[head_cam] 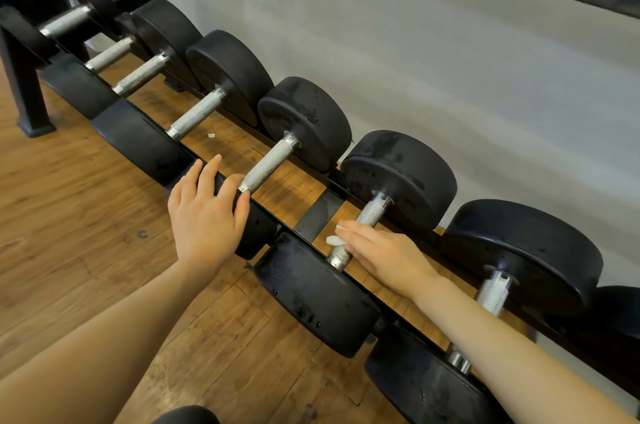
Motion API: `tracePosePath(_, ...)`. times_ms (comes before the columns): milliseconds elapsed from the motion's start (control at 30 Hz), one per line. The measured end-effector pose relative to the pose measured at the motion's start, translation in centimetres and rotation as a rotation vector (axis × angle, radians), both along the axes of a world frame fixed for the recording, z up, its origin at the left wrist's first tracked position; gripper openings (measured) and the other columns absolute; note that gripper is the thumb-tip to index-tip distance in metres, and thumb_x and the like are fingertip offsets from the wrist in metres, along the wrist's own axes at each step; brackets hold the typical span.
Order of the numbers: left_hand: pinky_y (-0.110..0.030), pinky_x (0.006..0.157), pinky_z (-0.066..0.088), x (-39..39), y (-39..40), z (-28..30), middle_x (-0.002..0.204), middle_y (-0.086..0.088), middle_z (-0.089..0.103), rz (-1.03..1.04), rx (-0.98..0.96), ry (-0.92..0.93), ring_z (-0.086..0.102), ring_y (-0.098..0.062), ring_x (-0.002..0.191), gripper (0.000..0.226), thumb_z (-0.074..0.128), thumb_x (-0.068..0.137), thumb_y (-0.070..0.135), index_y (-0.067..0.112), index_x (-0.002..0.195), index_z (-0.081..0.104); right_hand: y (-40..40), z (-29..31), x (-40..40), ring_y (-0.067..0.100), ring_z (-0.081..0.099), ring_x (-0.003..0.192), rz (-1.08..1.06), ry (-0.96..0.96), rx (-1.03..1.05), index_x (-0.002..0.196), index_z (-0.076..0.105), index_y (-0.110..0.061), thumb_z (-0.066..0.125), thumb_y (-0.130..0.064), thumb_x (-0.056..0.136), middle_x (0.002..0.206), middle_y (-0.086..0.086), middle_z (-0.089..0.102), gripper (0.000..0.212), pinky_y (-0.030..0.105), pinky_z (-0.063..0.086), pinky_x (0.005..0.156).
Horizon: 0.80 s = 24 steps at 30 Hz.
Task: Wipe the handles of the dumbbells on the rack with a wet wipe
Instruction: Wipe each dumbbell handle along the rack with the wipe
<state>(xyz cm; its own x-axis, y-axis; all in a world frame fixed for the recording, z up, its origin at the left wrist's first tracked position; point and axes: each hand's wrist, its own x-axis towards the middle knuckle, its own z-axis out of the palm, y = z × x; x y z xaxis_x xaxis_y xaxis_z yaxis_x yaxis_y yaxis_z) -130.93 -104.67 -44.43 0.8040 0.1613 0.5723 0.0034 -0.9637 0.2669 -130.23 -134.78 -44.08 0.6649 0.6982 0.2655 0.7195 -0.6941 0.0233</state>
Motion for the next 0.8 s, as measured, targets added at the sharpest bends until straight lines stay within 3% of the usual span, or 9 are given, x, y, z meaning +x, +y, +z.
tracePosePath(33,-0.056,0.108,0.028,0.0,0.0,0.0,0.147,-0.015,0.047,-0.001,0.0,-0.002,0.035,-0.038,0.139,0.044,0.037,0.099,0.041,0.015,0.122,0.065,0.0,0.2,0.1,0.019,0.07,0.079,0.014,-0.006,-0.022,0.13,0.057,-0.012,0.046,-0.023,0.098,0.135,0.004,0.057,0.036,0.036,0.058,0.055)
tracePosePath(167,-0.057,0.107,0.029,0.1,0.0,0.0,0.147,-0.016,0.047,-0.004,-0.004,-0.005,0.035,-0.038,0.138,0.043,0.039,0.098,0.04,0.015,0.122,0.065,-0.5,1.2,0.6,0.017,0.068,0.068,-0.085,-0.051,-0.023,0.127,0.06,-0.011,0.072,-0.009,0.083,0.131,0.006,0.06,0.046,0.032,0.056,0.048)
tracePosePath(300,-0.057,0.108,0.029,0.0,-0.1,0.0,0.147,-0.016,0.047,0.001,-0.01,-0.003,0.035,-0.039,0.139,0.044,0.038,0.098,0.04,0.014,0.122,0.065,0.4,0.6,-0.3,0.023,0.07,0.08,0.016,-0.002,-0.051,0.132,0.054,-0.009,0.072,0.0,0.078,0.139,0.007,0.054,0.058,0.039,0.059,0.055)
tracePosePath(433,-0.056,0.109,0.027,0.0,-0.2,0.2,0.147,-0.015,0.047,0.005,-0.016,-0.01,0.035,-0.038,0.139,0.047,0.036,0.098,0.041,0.014,0.122,0.066,0.3,1.3,-0.2,0.017,0.068,0.07,0.013,-0.053,-0.072,0.127,0.06,-0.01,0.08,-0.006,0.072,0.134,0.008,0.058,0.058,0.027,0.052,0.042)
tracePosePath(667,-0.054,0.109,0.029,0.1,-0.3,-0.2,0.145,-0.015,0.05,0.018,-0.008,-0.053,0.039,-0.037,0.137,0.04,0.042,0.098,0.037,0.015,0.118,0.068,-0.5,1.1,-1.1,0.016,0.064,0.086,-0.211,-0.113,0.133,0.13,0.056,-0.014,0.05,-0.027,0.093,0.117,0.009,0.059,0.039,0.022,0.053,0.058)
tracePosePath(800,-0.054,0.108,0.03,0.3,-0.2,-0.4,0.144,-0.015,0.051,0.022,0.012,-0.063,0.041,-0.038,0.136,0.037,0.046,0.098,0.036,0.014,0.118,0.068,-0.2,1.5,-0.2,0.017,0.064,0.083,-0.178,-0.106,0.207,0.118,0.066,-0.01,0.055,-0.021,0.091,0.105,0.007,0.062,0.032,0.029,0.058,0.057)
